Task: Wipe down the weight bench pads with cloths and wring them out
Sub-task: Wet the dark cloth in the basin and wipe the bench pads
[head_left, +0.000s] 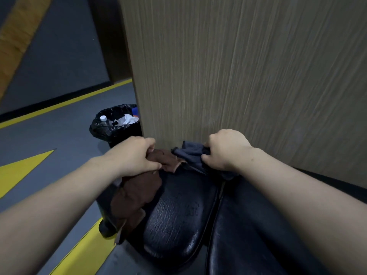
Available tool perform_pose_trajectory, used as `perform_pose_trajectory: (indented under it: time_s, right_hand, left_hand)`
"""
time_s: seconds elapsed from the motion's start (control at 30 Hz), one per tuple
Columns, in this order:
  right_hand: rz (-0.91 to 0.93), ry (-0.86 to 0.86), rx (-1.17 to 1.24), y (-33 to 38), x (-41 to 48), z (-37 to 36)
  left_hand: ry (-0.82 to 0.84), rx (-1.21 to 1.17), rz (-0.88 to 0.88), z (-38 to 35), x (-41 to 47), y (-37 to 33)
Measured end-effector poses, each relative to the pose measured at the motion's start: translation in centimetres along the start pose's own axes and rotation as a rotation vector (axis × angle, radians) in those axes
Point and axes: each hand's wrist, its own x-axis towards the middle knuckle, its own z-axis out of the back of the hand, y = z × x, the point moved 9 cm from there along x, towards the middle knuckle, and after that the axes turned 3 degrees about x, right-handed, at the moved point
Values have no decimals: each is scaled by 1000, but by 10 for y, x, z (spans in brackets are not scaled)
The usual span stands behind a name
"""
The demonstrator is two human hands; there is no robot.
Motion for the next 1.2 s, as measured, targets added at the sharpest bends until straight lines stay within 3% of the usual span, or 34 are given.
perform_pose_trajectory:
  time_s: [0.23,0.33,0.43,0.5,0.57,0.97,1.07,1.2]
  right_hand:
    - [-309,76,328,-32,-29,-2]
    - [-141,-39,213,-33,-43,4]
    - [104,128,368,-26,-62,-21]
    - [131,212,525,-25,-71,-36]
    - [116,188,583,-24,-74,-40]
    - [201,242,538,28,-130,-34]
    - [241,186,522,38,-140,-27]
    - [304,20,484,53,-148,-16]
  left_hand:
    - [-14,-3,52,-1,15,12]
    - [-7,-49,74,1,11,16]
    - [86,-76,113,3,-3,22]
    - [197,-42,110,1,-11,21]
    - [247,-64,85,-2,-11,15]
    - [91,-128,77,-9,20,-16]
    - [100,-171,121,-6,14,-10]
    - [-16,-319,166,9,-5,15]
